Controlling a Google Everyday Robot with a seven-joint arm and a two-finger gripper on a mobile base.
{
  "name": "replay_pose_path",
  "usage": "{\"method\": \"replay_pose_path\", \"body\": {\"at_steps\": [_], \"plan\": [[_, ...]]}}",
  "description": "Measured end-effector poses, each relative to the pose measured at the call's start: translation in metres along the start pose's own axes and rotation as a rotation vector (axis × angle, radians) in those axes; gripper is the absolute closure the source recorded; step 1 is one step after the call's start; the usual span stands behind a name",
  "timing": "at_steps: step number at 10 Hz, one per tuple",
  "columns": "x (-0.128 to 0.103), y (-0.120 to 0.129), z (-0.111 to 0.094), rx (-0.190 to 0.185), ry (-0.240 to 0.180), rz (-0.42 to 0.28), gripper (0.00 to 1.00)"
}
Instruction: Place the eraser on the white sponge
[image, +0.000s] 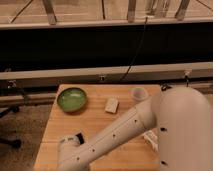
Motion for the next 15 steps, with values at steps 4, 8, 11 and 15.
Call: {"method": "replay_pose_path", "body": {"at_steps": [4, 8, 11, 15], "plan": [[0.028, -0.061, -0.040, 0.112, -0.020, 0.000, 0.20], [0.067, -0.120, -0.056, 0.205, -0.052, 0.059, 0.20], [0.089, -0.143, -0.041, 0.209, -0.061, 0.114, 0.20], [0.103, -0.157, -0.014, 0.150, -0.056, 0.145, 0.23]]}}
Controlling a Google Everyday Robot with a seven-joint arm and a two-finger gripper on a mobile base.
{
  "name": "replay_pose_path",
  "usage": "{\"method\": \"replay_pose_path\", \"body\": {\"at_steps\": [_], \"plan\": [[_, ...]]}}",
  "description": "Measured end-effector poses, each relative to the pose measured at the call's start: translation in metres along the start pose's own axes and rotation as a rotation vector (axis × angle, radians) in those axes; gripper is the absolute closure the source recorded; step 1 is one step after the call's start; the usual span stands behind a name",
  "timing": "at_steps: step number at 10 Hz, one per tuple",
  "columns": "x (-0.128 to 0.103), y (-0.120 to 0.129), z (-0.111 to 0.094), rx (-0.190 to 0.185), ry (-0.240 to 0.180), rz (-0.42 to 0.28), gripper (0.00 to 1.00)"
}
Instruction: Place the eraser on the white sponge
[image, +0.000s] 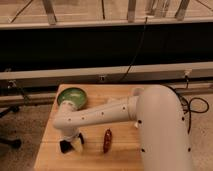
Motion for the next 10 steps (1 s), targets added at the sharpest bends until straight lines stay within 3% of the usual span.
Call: {"method": "replay_pose_path", "body": {"at_steps": [7, 8, 10], "plan": [[0.0049, 0.0033, -0.0012, -0.013, 0.003, 0.016, 0.93], [0.0053, 0.0037, -0.0017, -0.013, 0.003, 0.016, 0.99], [0.0052, 0.0039, -0.0023, -0.014, 0.003, 0.014, 1.00]]}}
